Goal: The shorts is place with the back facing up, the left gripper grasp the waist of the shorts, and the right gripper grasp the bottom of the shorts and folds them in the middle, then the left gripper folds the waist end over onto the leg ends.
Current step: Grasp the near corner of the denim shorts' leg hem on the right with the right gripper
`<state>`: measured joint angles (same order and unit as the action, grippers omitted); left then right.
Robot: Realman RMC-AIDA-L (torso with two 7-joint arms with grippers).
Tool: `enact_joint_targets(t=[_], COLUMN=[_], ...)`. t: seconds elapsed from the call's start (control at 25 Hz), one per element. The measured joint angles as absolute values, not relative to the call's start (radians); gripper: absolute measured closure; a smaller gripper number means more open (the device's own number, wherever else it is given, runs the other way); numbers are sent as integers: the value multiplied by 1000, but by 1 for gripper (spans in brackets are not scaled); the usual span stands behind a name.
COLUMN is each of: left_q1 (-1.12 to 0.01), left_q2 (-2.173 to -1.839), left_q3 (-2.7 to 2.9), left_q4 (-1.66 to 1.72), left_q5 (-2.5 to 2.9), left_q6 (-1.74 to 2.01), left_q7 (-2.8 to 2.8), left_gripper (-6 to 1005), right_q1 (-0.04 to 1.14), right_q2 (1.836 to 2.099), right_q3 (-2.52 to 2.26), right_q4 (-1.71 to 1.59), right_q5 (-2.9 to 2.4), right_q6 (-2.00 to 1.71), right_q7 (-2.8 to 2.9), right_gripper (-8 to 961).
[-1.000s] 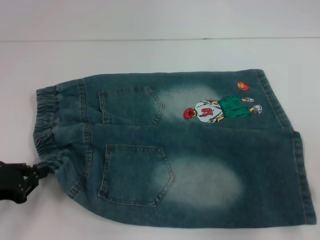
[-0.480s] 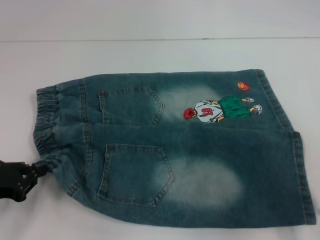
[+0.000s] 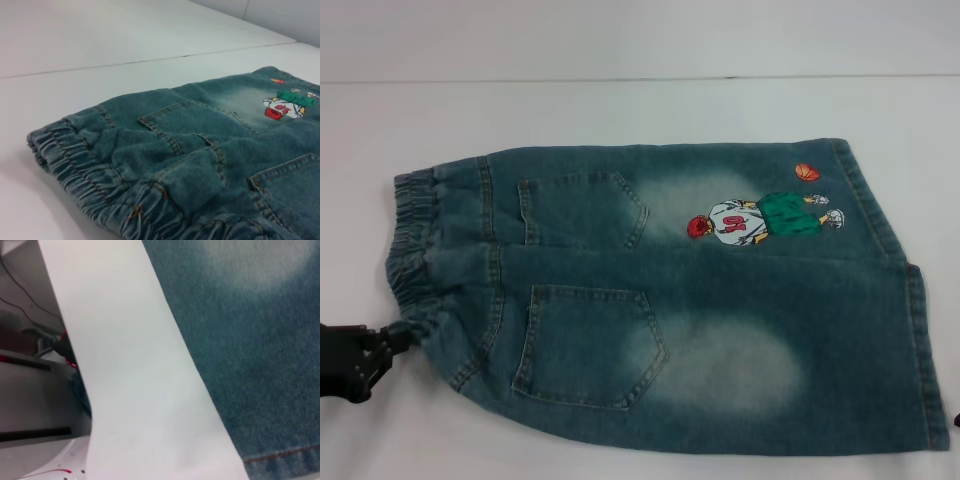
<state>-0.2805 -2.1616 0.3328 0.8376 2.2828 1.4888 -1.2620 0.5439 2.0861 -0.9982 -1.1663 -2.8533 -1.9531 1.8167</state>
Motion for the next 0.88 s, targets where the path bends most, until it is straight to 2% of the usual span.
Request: enact_joint_targets(t=[0.88], left_q1=[-277], left_q2=[-2161], left_q3=[337], left_q4=[832], left_q5=[2287], left_q6=[1497], left_q7=[-1253], left_gripper=[946], right_q1=[544], right_q2=[2096], right_q3=[-1061], right_q4=[-1147], right_q5=[-2817], right_q6=[-1934], right_q7=[1855], right_gripper=[105])
